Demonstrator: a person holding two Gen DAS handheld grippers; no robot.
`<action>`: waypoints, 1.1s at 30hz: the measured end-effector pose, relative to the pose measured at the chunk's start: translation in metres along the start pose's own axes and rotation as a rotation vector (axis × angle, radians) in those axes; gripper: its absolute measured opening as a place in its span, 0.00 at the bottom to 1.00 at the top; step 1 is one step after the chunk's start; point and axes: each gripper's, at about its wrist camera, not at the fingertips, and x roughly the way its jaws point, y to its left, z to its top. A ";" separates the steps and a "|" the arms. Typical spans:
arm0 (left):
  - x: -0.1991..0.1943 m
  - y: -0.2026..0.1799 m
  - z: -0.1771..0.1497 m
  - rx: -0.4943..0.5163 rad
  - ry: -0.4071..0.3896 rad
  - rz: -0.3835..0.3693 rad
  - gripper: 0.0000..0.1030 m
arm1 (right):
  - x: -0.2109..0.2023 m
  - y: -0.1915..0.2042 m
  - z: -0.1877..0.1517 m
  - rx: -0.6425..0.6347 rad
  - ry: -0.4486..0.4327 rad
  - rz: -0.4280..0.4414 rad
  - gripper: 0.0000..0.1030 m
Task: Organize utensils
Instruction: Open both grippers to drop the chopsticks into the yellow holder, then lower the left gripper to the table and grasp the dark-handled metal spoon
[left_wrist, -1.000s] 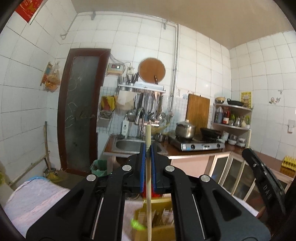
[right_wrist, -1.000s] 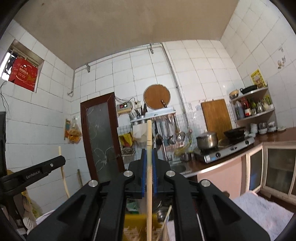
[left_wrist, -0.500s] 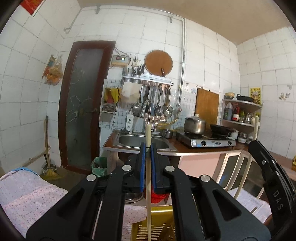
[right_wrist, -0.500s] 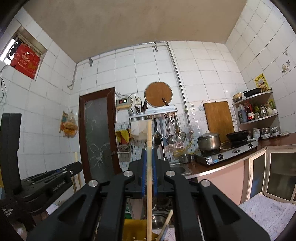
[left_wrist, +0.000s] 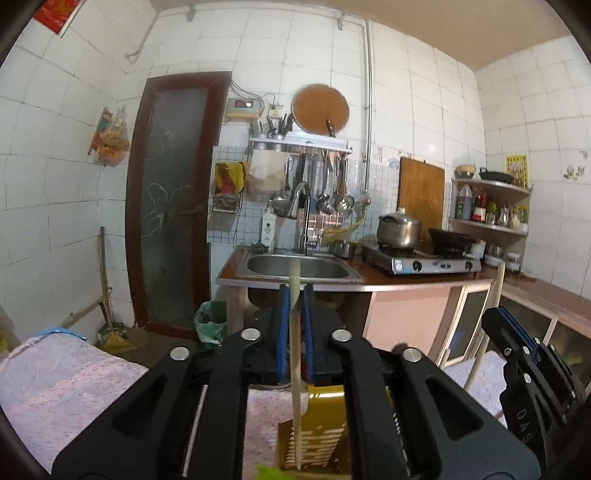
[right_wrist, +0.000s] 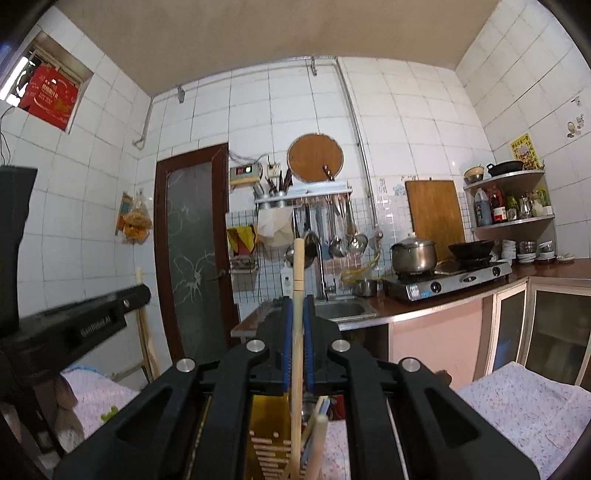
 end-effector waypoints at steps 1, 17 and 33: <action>-0.003 0.002 0.001 0.001 0.005 0.004 0.13 | -0.004 -0.001 0.003 -0.004 0.012 -0.009 0.07; -0.138 0.053 0.009 -0.019 0.114 0.099 0.91 | -0.129 -0.021 0.037 -0.010 0.145 -0.049 0.77; -0.225 0.063 -0.101 -0.058 0.374 0.191 0.94 | -0.228 -0.031 -0.021 -0.012 0.370 0.013 0.84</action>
